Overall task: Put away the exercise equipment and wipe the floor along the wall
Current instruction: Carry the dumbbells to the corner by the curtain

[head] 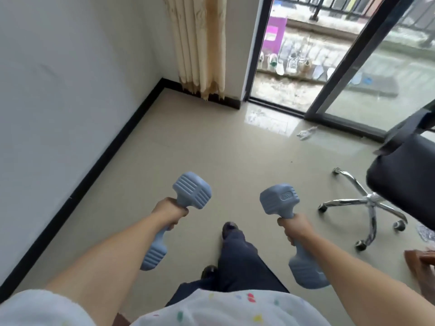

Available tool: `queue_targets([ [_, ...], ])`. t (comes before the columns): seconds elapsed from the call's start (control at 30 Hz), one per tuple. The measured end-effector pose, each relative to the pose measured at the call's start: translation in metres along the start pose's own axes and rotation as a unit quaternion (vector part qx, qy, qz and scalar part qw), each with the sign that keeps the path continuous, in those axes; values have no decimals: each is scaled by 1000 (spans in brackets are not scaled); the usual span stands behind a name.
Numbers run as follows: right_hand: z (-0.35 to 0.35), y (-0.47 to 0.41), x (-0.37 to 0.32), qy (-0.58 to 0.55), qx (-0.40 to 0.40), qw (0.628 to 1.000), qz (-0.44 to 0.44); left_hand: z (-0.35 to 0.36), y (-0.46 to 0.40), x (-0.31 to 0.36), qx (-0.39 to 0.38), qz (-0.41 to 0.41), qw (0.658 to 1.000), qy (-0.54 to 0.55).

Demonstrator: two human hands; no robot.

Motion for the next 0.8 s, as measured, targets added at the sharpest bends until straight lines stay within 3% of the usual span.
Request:
queue_targets([
  [0.4,-49,-132,-304,20,-48,998,-39,-144,-231,129,2,-49,999,8],
  [0.8,-97,-231,-514,-24,-4,1000,-11,-256,-457,271,-41,-14,999,-18],
])
Point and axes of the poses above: each hand's wrist, its own y-axis away from the middle knuckle, its own z-axis out of the palm, x = y × z, the point moved 3 cm from there along -y, towards the middle knuckle, and after that the axes turned 12 degrees about z, right-handed, at the moved point
